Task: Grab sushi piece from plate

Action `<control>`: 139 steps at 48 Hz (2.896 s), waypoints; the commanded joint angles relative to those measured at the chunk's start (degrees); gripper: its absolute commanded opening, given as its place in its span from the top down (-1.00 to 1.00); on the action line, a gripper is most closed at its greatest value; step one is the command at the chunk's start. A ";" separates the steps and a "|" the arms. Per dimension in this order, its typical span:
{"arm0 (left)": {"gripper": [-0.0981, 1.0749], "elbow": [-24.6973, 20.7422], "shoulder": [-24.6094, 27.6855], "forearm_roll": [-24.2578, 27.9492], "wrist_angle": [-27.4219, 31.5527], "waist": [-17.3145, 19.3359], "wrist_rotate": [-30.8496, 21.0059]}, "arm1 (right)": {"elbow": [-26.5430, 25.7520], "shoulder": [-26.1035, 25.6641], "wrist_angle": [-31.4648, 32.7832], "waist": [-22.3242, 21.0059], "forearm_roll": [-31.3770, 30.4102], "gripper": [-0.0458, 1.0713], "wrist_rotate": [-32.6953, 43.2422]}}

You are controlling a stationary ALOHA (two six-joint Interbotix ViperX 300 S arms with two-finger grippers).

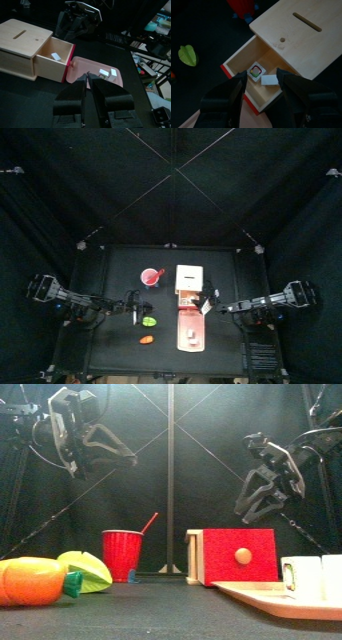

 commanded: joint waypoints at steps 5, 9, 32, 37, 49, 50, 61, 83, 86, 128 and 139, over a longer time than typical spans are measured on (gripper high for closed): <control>-0.11 -1.41 -0.09 0.18 -0.53 0.18 0.09 | -0.97 -1.23 -2.99 2.90 -1.05 -0.61 -0.09; -0.11 -1.32 0.00 0.18 -0.53 0.26 0.00 | -0.88 -1.67 -6.15 4.48 -2.46 -0.61 -0.09; -0.11 -1.32 -0.09 0.18 -0.53 0.18 -0.09 | -1.85 5.89 -22.59 9.23 -3.25 -0.61 -0.09; -0.11 -1.41 0.00 0.18 -0.44 0.18 -0.09 | -2.90 8.53 -24.26 9.23 -3.25 -0.61 -0.18; -0.11 -1.32 0.00 0.18 -0.44 0.18 -0.09 | -5.54 12.92 -27.51 9.23 -3.96 -0.61 -0.18; -0.11 -1.32 0.00 0.18 -0.53 0.18 -0.09 | -5.71 13.18 -27.69 9.23 -3.96 -0.61 -0.18; -0.11 -1.32 0.00 0.26 -0.53 0.18 -0.09 | -5.71 14.68 -28.48 8.79 -4.13 -0.61 -0.18; -0.11 -1.32 0.00 0.18 -0.44 0.18 -0.09 | -6.86 18.72 -29.36 8.70 -4.13 -0.61 -0.18; -0.11 -1.32 0.00 0.18 -0.53 0.18 -0.09 | -6.86 19.07 -29.71 8.70 -4.13 -0.61 -0.18; -0.11 -1.32 0.00 0.18 -0.53 0.18 -0.09 | -6.94 20.04 -29.71 6.59 -4.66 -0.59 -0.18; -0.11 -1.23 0.00 0.18 -0.53 0.18 0.00 | -6.94 20.13 -29.71 6.59 -5.27 -0.59 -0.18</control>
